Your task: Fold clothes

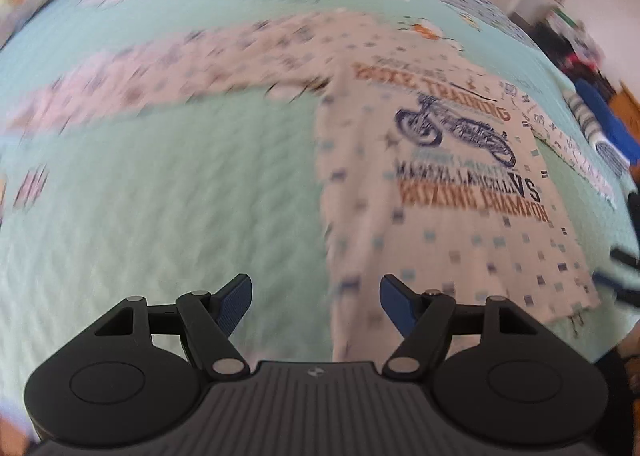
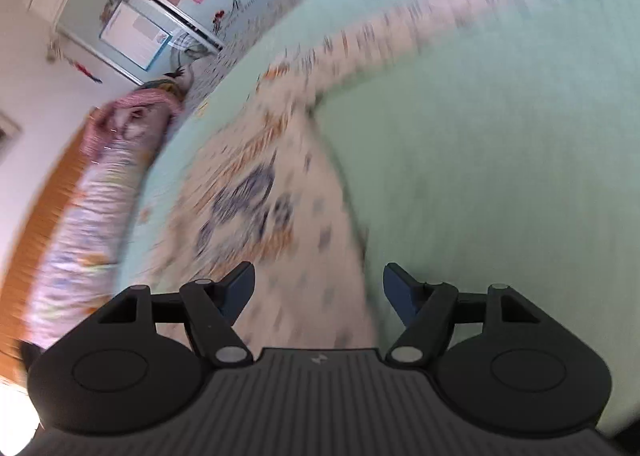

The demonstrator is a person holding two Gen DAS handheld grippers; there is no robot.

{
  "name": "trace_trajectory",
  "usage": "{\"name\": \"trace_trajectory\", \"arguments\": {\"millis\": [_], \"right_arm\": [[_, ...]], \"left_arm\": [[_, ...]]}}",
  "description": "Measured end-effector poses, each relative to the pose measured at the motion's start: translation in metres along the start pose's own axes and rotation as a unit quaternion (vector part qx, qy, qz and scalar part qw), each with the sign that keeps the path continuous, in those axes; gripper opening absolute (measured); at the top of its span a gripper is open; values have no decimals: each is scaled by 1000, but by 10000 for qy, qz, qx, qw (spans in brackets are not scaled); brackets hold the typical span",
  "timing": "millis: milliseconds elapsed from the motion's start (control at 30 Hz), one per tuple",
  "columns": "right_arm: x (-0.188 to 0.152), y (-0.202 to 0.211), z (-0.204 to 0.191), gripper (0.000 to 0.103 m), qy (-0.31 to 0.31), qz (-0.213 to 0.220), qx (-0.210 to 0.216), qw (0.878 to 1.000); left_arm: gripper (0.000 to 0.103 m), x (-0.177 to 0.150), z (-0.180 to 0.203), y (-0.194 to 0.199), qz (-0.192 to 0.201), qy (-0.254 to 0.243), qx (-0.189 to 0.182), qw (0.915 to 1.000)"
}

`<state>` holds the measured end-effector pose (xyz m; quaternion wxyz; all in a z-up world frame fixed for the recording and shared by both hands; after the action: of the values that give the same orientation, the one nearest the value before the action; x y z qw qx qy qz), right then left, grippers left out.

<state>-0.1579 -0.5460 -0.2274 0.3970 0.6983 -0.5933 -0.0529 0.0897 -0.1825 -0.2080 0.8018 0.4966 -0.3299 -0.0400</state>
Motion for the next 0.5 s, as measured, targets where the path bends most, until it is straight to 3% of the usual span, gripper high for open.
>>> {"name": "trace_trajectory", "arguments": {"millis": [167, 267, 433, 500], "right_arm": [[-32, 14, 16, 72, -727, -13, 156, 9972], [-38, 15, 17, 72, -1066, 21, 244, 9940], [-44, 13, 23, 72, -1577, 222, 380, 9865], [-43, 9, 23, 72, -1720, 295, 423, 9837]], "left_arm": [[73, -29, -6, 5, -90, 573, -173, 9982], [74, -38, -4, 4, -33, 623, -121, 9980], [91, -34, 0, -3, 53, 1022, -223, 9945], [91, -28, 8, -8, 80, 1008, -339, 9943]]}}
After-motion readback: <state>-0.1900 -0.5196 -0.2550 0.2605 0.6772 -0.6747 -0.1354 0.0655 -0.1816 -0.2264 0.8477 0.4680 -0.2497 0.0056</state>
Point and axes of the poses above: each gripper's, at about its wrist camera, not at the fingertips, and y roughly against the way its jaws point, z to its right, x to its top, the point moved 8 cm from there along -y, roughly the way its jaws point, and after that the axes turned 2 degrees about -x, right-handed, at the moved point
